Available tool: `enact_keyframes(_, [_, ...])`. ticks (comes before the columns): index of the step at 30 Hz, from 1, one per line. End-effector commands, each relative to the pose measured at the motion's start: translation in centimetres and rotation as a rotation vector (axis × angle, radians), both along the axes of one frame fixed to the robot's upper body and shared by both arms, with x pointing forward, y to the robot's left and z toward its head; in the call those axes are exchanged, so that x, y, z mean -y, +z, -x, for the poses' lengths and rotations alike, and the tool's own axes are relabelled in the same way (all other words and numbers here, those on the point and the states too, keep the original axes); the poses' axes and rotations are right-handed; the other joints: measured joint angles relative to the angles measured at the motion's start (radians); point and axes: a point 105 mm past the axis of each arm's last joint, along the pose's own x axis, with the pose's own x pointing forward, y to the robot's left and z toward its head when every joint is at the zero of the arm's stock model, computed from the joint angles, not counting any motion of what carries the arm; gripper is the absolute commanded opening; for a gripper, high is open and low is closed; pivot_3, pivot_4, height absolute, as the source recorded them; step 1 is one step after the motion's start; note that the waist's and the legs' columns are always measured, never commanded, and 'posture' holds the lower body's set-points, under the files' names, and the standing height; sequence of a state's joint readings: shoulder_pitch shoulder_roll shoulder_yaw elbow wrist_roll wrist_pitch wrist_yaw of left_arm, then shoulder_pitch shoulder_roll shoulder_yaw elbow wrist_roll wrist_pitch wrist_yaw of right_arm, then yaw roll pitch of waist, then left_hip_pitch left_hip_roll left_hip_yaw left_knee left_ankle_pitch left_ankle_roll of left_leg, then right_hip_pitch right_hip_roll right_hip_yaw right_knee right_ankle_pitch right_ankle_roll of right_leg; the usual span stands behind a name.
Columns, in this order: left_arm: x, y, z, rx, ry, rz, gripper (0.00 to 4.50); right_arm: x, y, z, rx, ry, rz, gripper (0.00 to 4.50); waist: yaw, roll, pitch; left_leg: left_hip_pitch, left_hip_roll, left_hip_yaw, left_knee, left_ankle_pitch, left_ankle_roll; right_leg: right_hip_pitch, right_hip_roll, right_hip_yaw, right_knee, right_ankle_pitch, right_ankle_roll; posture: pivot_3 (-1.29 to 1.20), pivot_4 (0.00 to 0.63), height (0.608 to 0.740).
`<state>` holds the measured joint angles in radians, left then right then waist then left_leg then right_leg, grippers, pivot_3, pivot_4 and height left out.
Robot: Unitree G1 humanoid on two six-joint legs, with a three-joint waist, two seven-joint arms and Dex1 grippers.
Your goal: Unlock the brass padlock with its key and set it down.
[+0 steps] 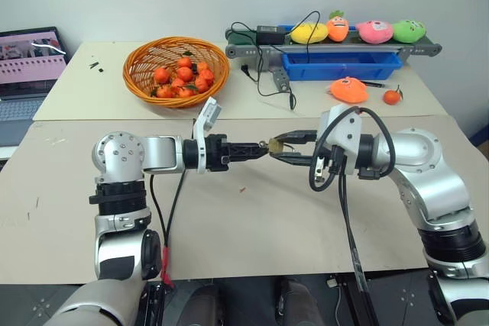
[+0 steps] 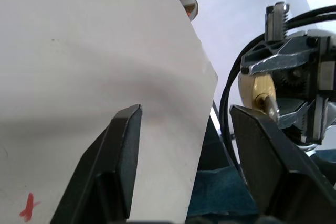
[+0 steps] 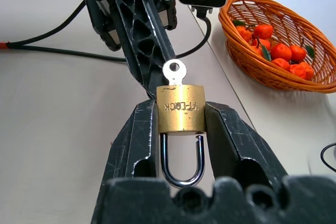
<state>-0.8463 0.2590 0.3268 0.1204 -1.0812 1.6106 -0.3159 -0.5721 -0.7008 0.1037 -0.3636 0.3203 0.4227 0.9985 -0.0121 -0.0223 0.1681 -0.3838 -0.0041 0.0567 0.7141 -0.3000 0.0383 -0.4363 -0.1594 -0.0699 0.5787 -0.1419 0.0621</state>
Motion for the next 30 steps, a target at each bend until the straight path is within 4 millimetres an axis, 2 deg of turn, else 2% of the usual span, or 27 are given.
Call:
enact_keyframes(1, [0.5, 2.7, 0.1, 0.044, -0.028, 0.082, 2.86, 0.0, 1.4, 0.4, 0.063, 0.012, -0.017, 0.92, 0.001, 0.000, 0.000, 0.000, 0.000, 0.000, 0.000, 0.000, 0.000, 0.000, 0.000, 0.000, 0.000, 0.000, 0.000, 0.00, 0.150, 0.740])
enact_keyframes(5, [0.8, 3.3, 0.2, 0.046, -0.041, 0.092, 2.86, 0.1, 1.1, 0.2, 0.058, 0.008, -0.015, 0.92, 0.000, 0.000, 0.000, 0.000, 0.000, 0.000, 0.000, 0.000, 0.000, 0.000, 0.000, 0.000, 0.000, 0.000, 0.000, 0.00, 0.150, 0.740])
enact_keyframes(15, [1.0, 3.3, 0.7, 0.040, -0.050, 0.084, 2.86, 1.1, 0.1, -0.6, 0.049, -0.028, 0.002, 0.92, 0.000, 0.000, 0.000, 0.000, 0.000, 0.000, 0.000, 0.000, 0.000, 0.000, 0.000, 0.000, 0.000, 0.000, 0.000, 0.00, 0.150, 0.740])
enact_keyframes(26, [0.8, 3.5, 0.8, 0.041, -0.043, 0.077, 2.86, 4.0, -0.6, -1.3, 0.024, -0.088, 0.056, 0.92, 0.002, 0.000, 0.000, 0.000, 0.000, 0.001, 0.000, 0.000, -0.001, 0.001, 0.000, 0.000, 0.000, 0.000, 0.000, 0.00, 0.150, 0.740])
enact_keyframes(30, [0.8, 3.6, 0.8, 0.042, -0.044, 0.080, 2.86, 3.9, -0.7, -1.3, 0.021, -0.085, 0.056, 0.92, -0.001, 0.000, 0.000, 0.001, 0.000, 0.001, 0.000, 0.000, -0.001, 0.000, 0.000, 0.000, 0.000, 0.000, 0.000, 0.00, 0.150, 0.740])
